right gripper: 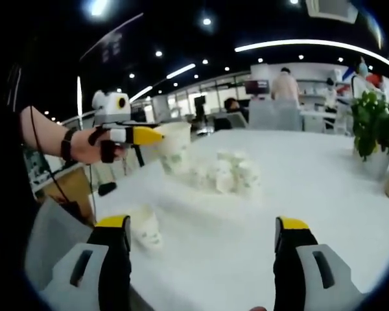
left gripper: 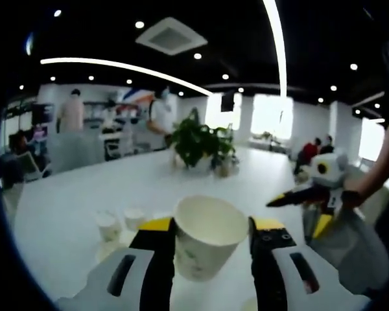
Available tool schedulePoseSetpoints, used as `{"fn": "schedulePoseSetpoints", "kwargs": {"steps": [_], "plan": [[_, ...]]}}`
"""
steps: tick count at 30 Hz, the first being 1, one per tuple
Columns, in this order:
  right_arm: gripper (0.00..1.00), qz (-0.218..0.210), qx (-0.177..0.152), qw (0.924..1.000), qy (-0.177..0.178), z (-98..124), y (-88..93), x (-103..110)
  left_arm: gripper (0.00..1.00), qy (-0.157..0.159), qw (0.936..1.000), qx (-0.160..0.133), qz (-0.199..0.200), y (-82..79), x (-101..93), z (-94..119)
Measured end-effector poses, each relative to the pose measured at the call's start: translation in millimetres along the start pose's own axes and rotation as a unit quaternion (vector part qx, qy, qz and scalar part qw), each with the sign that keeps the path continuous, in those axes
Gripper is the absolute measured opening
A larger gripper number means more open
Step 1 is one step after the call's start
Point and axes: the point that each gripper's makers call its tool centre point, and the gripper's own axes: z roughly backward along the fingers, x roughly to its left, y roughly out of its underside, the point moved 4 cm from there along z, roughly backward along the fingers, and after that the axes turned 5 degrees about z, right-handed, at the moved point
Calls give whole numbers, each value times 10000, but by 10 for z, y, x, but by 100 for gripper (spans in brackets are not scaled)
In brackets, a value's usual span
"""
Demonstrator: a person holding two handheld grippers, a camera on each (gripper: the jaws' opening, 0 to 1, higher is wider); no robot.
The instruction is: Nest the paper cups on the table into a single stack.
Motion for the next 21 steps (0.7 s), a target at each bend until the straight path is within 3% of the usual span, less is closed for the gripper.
{"fn": "schedulePoseSetpoints", "kwargs": {"steps": [8,21], "plan": [[90,7,-8,10000,35,-51,-14,-25,43,103,9998,-109,101,-37,7,78],[89,45,38,10000,15,-81,-5,6,42,389,9990,-203,124,-59,-158,177]]}}
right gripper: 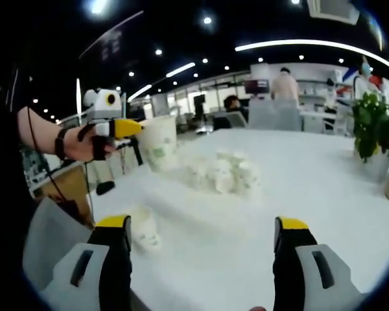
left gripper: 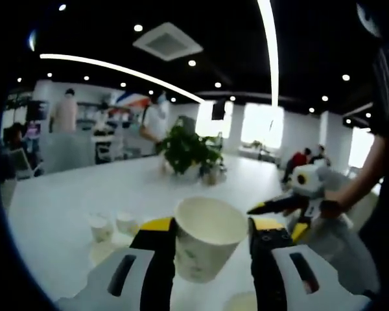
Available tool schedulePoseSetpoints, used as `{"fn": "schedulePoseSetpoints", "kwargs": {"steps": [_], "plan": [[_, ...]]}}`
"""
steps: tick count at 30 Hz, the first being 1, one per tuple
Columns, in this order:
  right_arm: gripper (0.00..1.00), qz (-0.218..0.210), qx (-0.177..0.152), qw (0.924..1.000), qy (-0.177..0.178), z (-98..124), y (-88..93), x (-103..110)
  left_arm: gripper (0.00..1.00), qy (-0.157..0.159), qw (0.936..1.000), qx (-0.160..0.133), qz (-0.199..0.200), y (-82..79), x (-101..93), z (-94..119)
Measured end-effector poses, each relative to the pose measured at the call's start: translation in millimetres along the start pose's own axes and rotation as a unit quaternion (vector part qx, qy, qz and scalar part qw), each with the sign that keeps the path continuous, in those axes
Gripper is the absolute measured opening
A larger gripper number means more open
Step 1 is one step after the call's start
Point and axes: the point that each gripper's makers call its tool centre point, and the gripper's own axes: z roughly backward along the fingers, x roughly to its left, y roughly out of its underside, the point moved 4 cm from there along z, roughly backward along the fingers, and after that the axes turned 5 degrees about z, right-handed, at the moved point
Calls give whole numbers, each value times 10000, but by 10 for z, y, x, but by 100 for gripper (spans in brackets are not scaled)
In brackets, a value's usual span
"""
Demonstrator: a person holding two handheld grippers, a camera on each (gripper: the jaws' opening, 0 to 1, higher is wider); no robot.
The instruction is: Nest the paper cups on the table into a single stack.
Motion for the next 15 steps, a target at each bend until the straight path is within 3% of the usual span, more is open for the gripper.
{"fn": "schedulePoseSetpoints", "kwargs": {"steps": [15], "plan": [[89,7,64,10000,23,22,24,31,42,143,9998,-46,102,1,-82,113]]}}
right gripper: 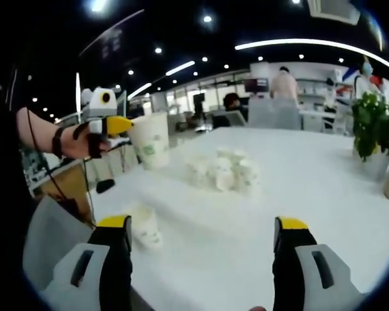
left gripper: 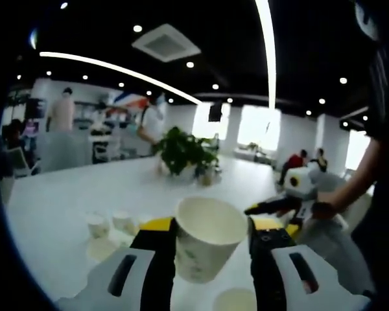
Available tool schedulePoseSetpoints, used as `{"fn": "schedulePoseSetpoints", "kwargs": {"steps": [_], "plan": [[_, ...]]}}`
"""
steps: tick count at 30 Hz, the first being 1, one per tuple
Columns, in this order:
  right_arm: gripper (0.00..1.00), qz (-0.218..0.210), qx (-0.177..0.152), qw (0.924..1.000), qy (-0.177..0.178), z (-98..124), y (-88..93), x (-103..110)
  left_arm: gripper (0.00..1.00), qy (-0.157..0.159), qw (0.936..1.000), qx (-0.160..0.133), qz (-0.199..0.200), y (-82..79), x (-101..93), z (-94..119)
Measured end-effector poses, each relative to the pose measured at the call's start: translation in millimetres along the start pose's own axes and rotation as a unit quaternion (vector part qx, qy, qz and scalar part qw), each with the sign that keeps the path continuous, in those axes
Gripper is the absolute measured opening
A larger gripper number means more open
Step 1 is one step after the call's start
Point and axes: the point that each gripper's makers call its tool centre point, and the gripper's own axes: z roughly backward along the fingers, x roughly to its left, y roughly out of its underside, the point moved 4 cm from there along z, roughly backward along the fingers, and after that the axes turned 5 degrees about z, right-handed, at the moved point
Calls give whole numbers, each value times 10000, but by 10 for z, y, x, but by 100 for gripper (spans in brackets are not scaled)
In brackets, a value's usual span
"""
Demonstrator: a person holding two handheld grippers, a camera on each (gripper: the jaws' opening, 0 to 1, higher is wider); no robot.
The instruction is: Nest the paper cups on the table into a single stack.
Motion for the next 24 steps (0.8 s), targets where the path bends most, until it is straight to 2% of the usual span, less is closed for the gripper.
{"fn": "schedulePoseSetpoints", "kwargs": {"steps": [17,24], "plan": [[89,-16,2,10000,-3,5,10,-10,42,238,9991,14,349,161,-139,94],[89,-11,24,10000,-28,11,11,10,42,375,9984,158,403,299,-209,85]]}}
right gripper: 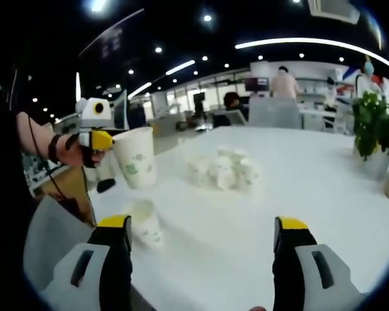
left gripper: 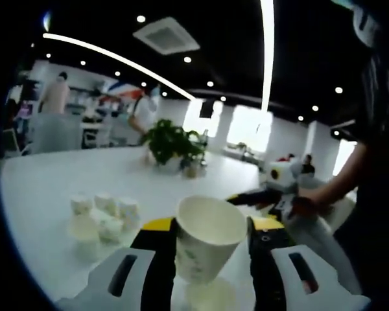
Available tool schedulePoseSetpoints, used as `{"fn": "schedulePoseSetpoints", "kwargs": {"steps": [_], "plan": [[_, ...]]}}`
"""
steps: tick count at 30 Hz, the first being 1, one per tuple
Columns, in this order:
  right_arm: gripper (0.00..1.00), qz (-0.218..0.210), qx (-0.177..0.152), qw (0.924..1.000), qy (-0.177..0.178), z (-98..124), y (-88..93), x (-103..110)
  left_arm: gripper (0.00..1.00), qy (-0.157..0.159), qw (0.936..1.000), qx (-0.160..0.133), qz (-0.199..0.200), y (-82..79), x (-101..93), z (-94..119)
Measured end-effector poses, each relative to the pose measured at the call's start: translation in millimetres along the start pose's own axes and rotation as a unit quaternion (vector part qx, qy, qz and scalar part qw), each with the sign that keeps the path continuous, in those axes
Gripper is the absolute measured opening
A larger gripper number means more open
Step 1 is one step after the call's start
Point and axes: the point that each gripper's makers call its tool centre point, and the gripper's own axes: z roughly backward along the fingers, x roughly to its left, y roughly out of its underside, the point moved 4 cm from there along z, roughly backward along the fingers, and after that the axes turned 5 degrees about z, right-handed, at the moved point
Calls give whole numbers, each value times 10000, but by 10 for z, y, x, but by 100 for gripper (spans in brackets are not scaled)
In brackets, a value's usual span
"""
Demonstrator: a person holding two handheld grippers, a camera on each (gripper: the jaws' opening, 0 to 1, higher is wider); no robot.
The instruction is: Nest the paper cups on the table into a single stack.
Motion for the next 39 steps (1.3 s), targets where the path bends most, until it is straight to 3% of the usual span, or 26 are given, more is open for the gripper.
{"fn": "schedulePoseSetpoints", "kwargs": {"steps": [39], "plan": [[89,16,104,9999,55,0,3,-29,42,92,9986,212,469,609,-34,-5]]}}
